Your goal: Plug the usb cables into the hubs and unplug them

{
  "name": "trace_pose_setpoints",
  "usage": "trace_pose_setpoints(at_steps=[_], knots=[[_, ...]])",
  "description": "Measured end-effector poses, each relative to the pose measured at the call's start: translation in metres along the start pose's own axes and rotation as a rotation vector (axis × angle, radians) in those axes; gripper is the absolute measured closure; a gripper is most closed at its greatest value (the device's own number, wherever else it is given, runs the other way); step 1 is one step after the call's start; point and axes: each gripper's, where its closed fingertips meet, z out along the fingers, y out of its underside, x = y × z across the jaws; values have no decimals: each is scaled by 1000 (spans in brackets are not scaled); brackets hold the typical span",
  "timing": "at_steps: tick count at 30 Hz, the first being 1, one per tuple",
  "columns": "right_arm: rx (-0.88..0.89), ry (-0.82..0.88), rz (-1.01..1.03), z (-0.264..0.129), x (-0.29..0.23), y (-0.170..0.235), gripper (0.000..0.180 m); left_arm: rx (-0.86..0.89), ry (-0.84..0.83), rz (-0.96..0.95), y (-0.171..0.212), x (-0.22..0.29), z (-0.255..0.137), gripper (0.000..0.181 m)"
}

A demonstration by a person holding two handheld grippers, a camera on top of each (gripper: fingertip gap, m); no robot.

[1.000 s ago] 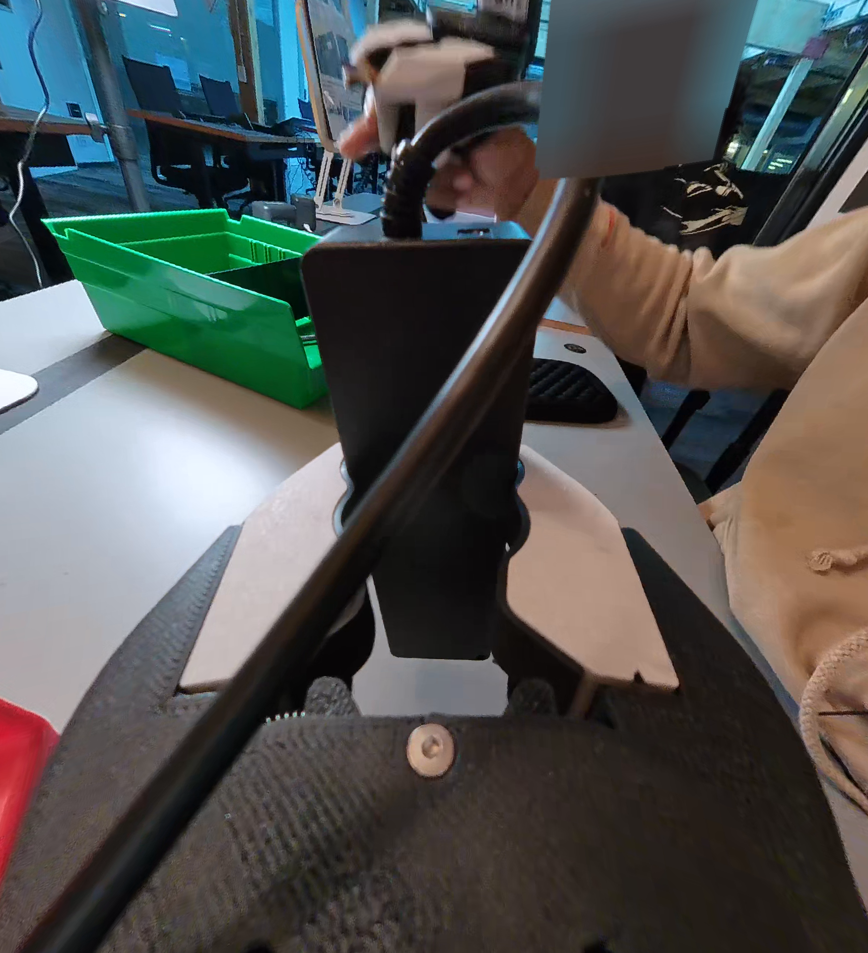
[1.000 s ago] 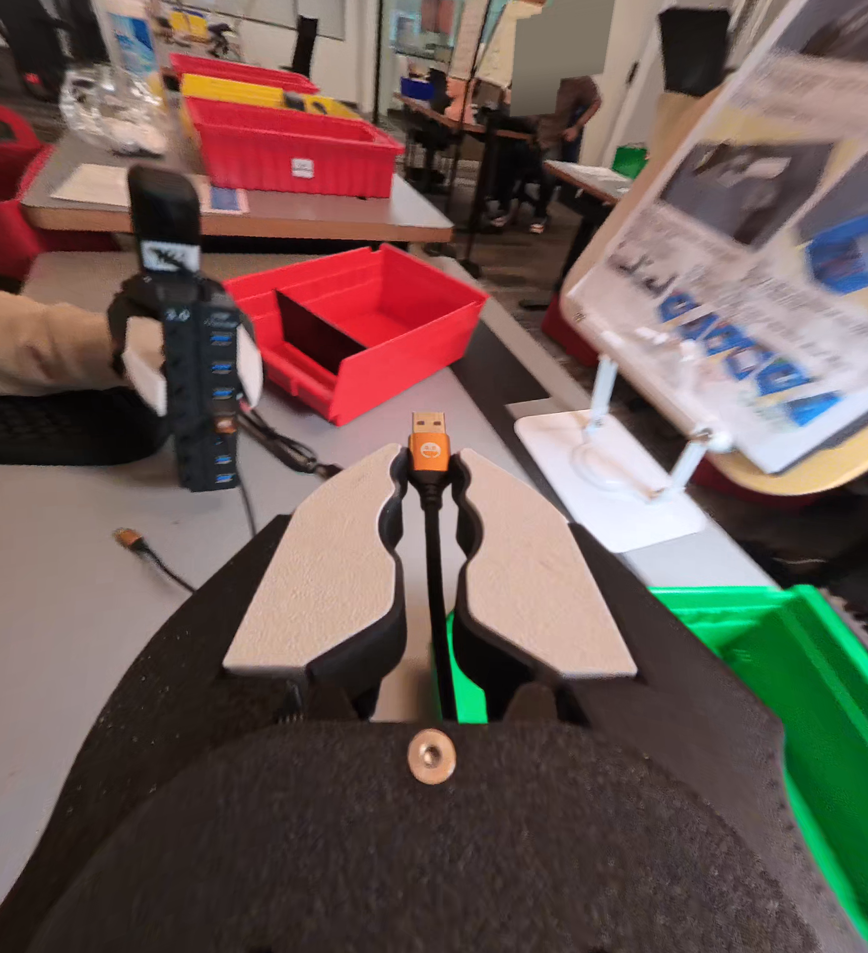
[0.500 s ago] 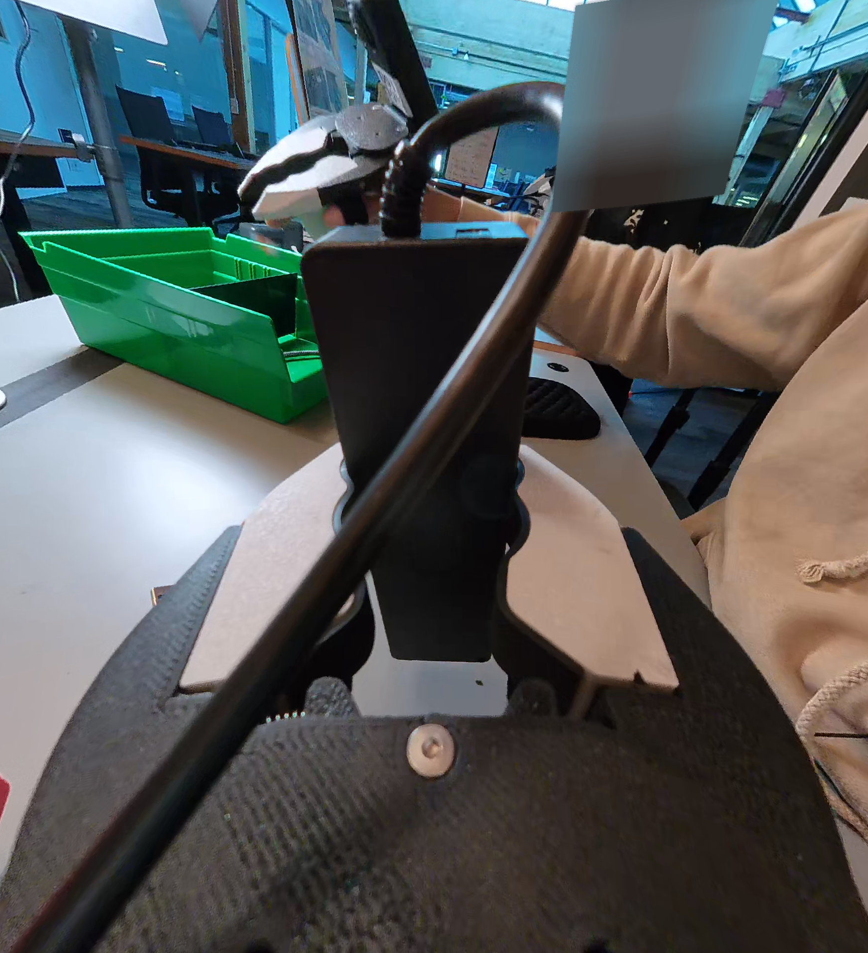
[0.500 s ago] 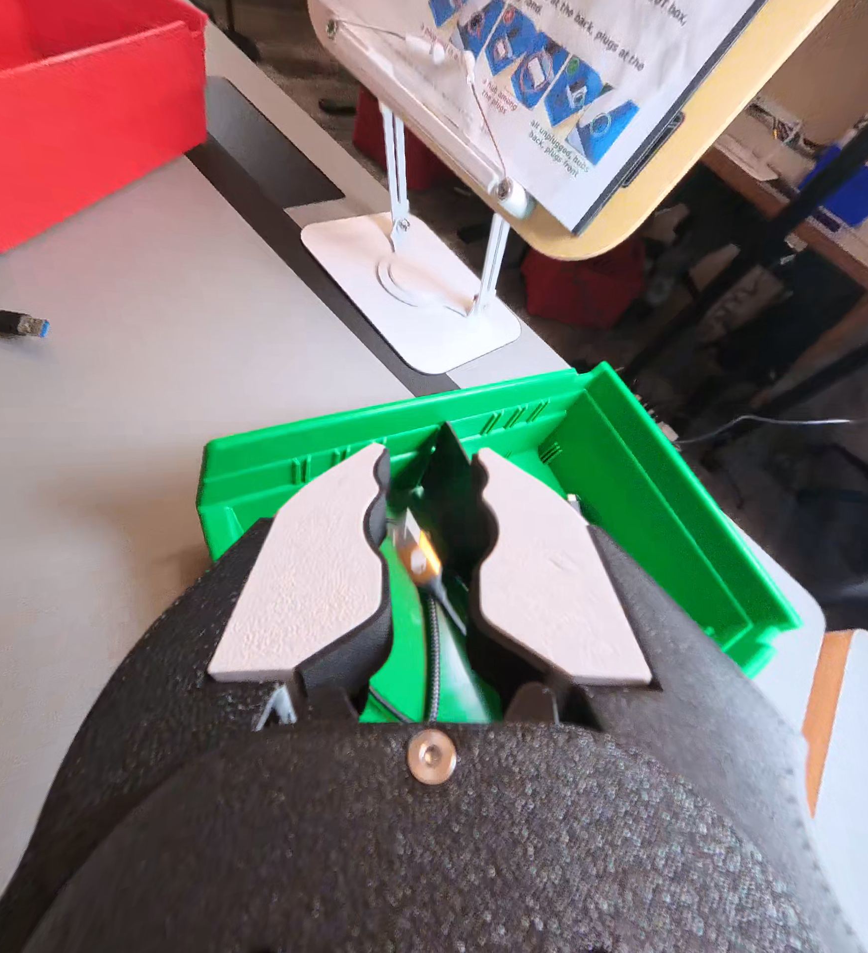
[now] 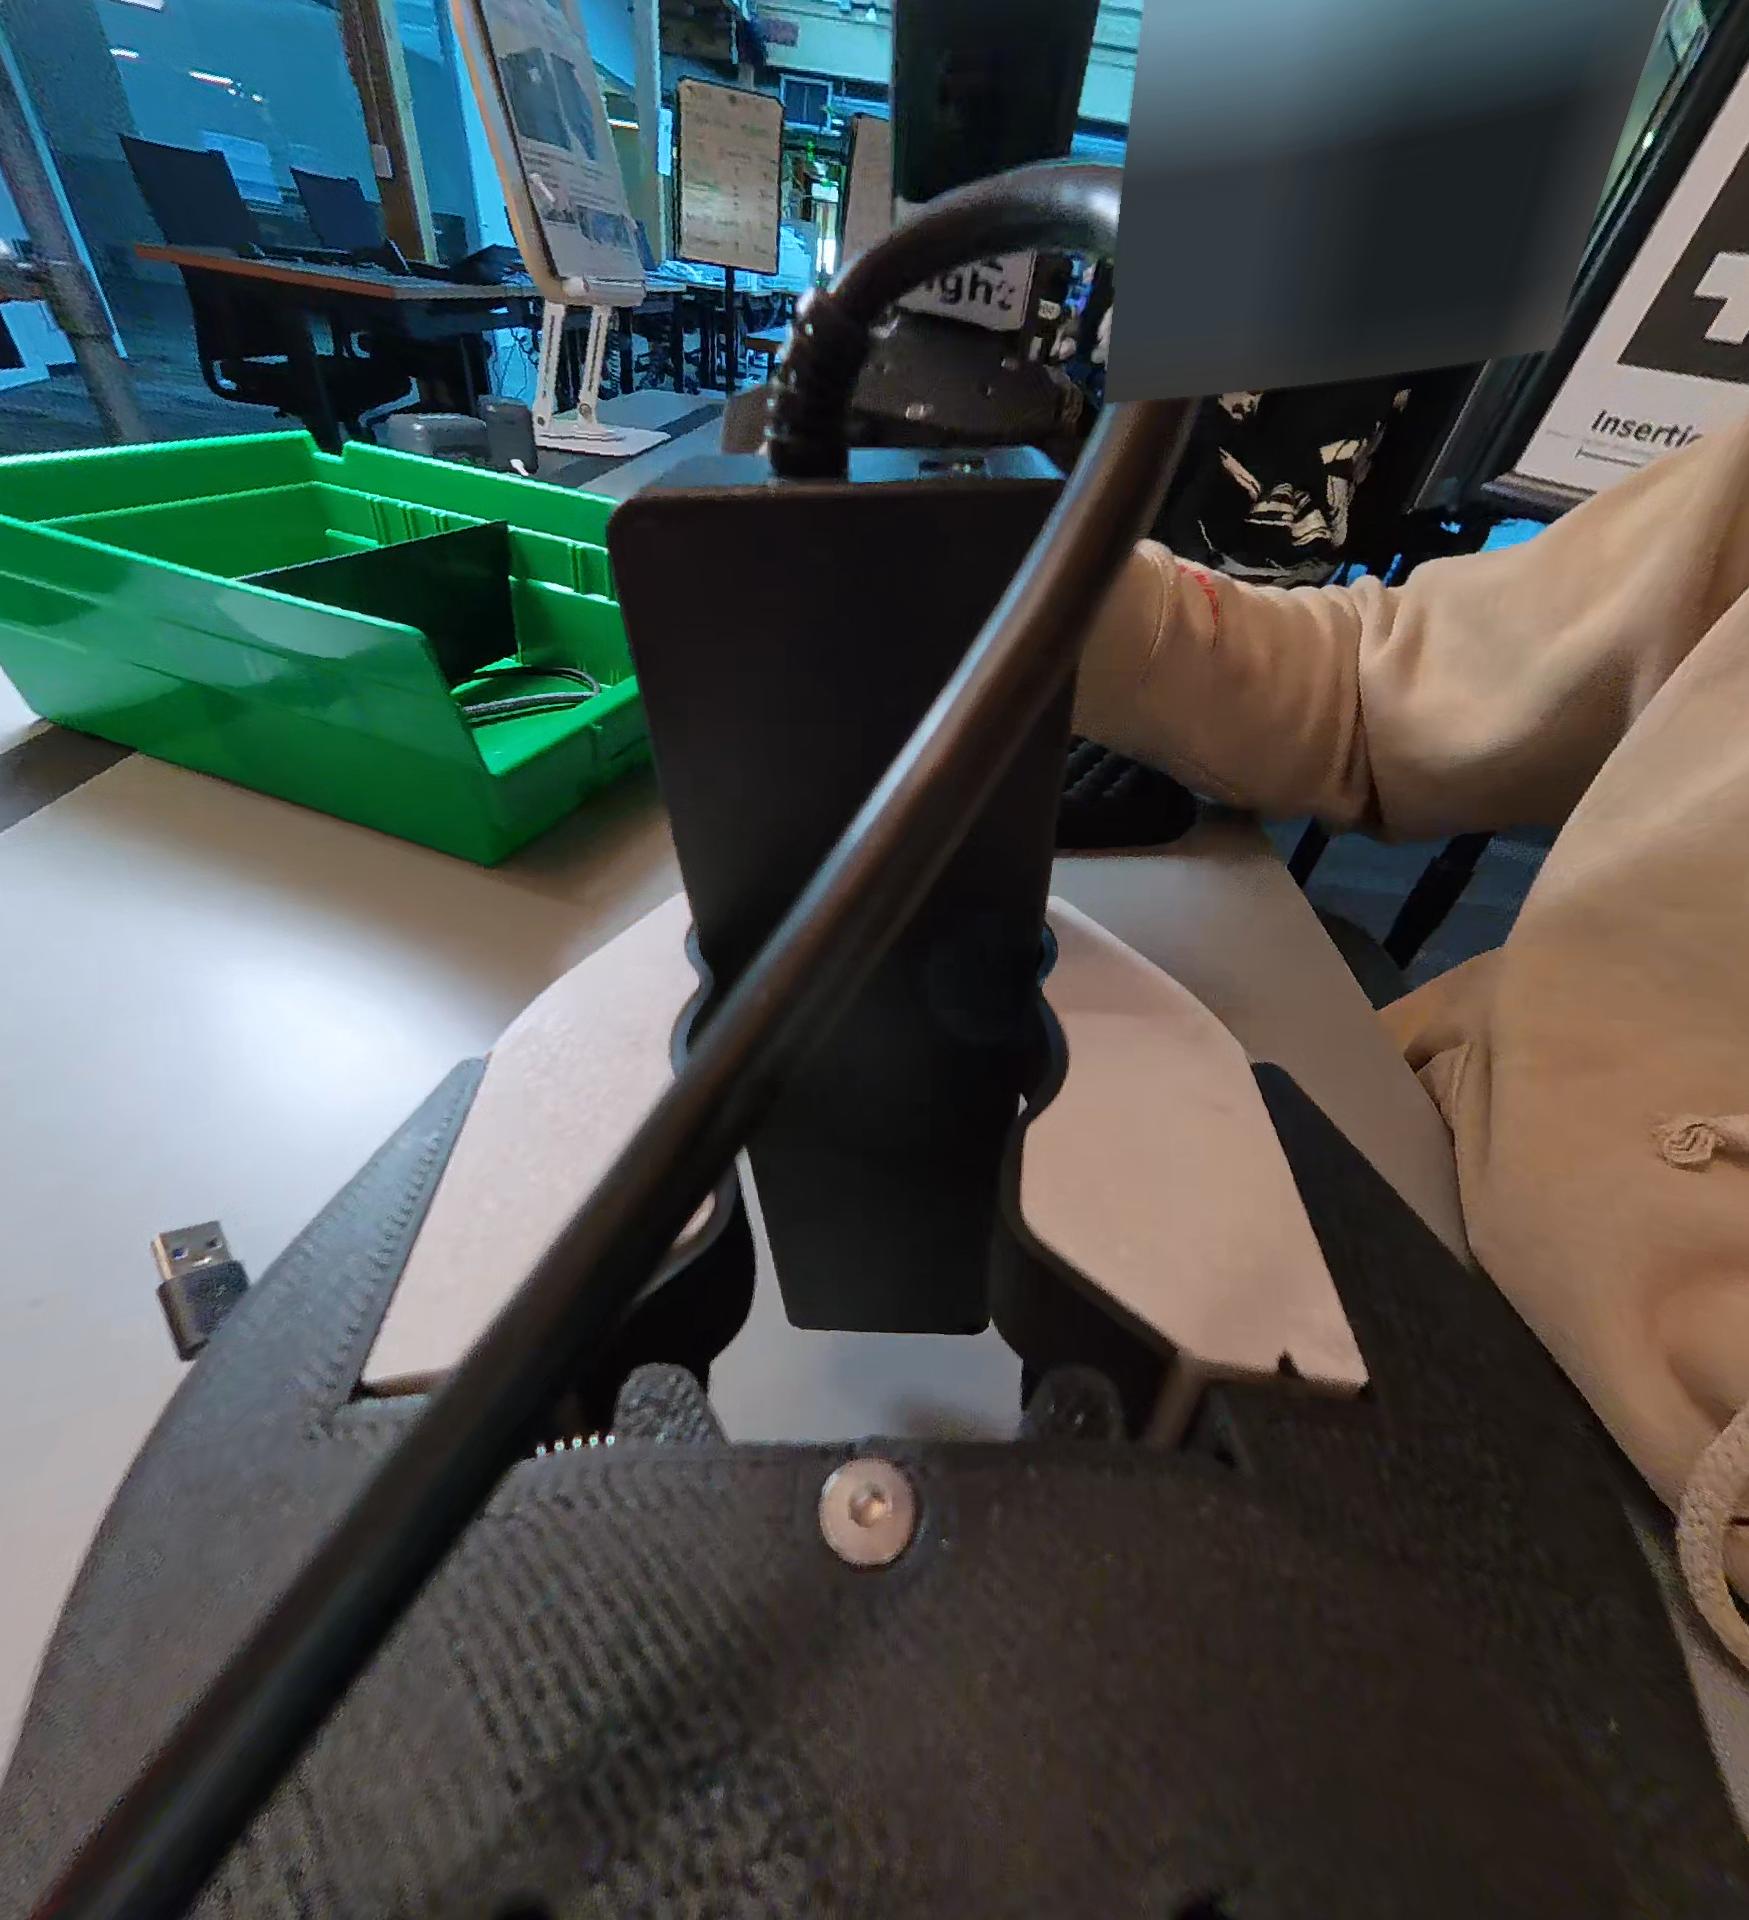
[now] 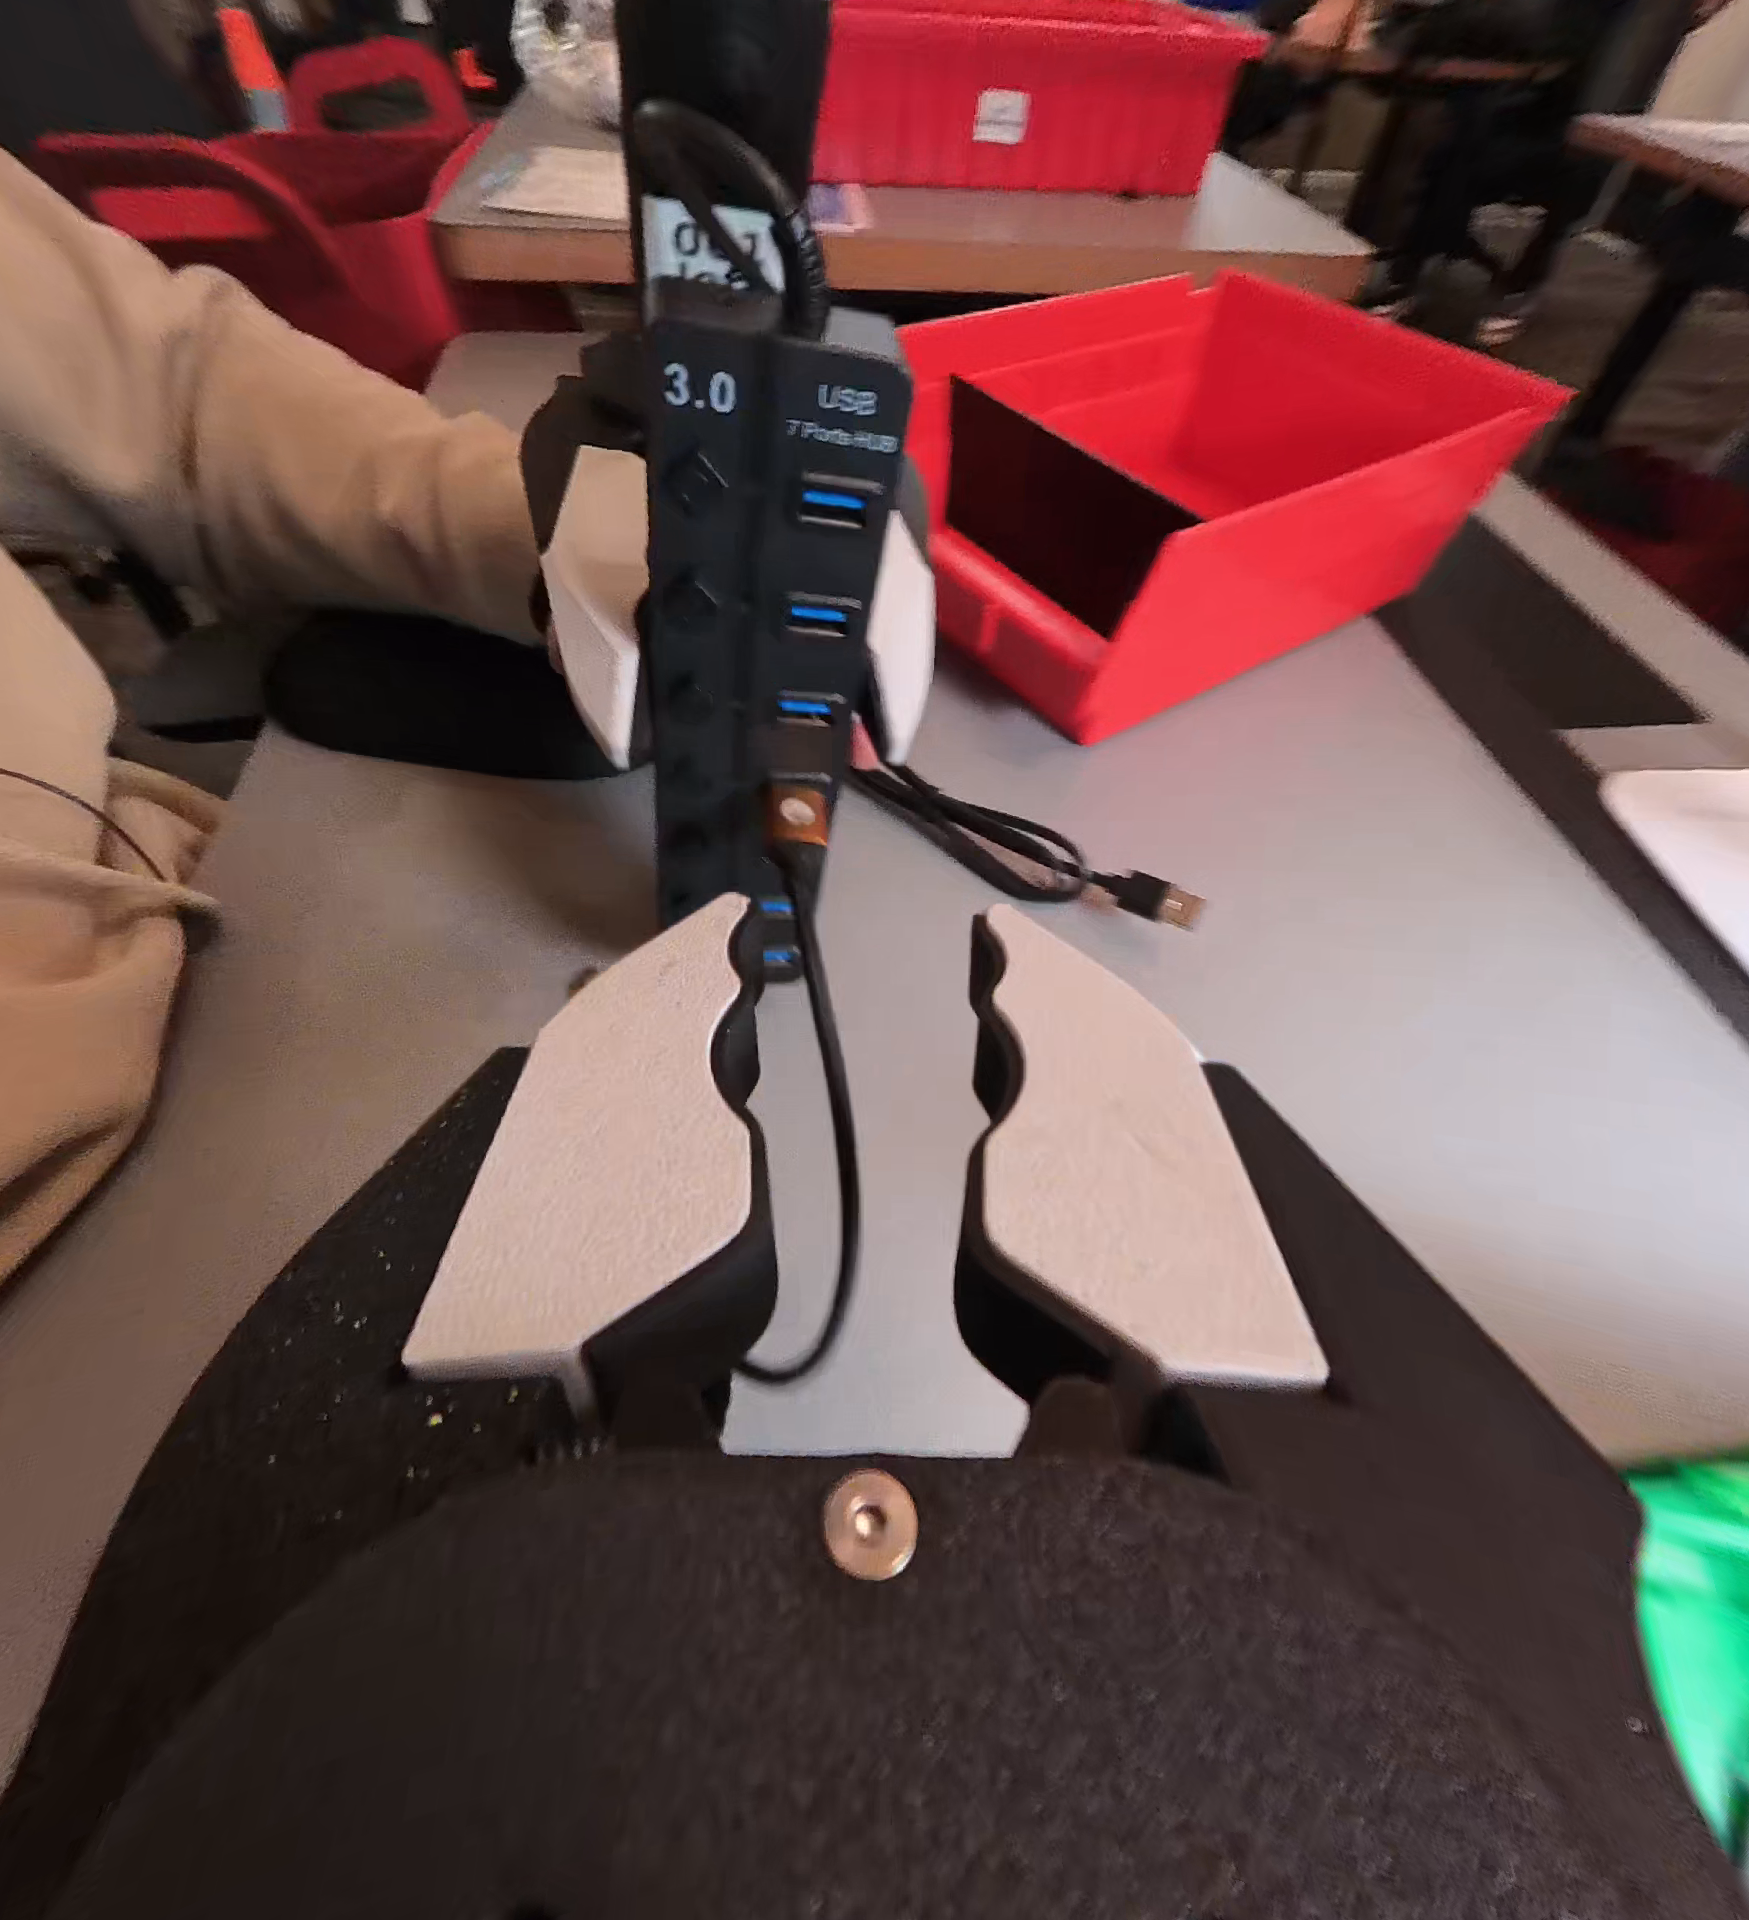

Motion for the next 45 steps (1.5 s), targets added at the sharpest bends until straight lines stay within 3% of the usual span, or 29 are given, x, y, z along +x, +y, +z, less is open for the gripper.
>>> trace_pose_setpoints(at_steps=[4,8,17,34,38,45], knots=[[-71,-69,-26,35,-18,12,145,-23,-24,82,1,9,11,126],[-59,-70,-27,44,-25,15,164,-36,-66,163,0,13,14,126],[-29,-115,0,45,-30,18,165,-93,-35,100,13,15,13,119],[-40,-100,-60,38,-27,17,164,-247,-36,75,24,11,11,125],[-30,-35,-77,4,-11,9,164,-367,-130,141,38,-4,-6,125],[68,249,-140,-92,54,-57,164,-205,-167,81,9,-17,-23,125]])
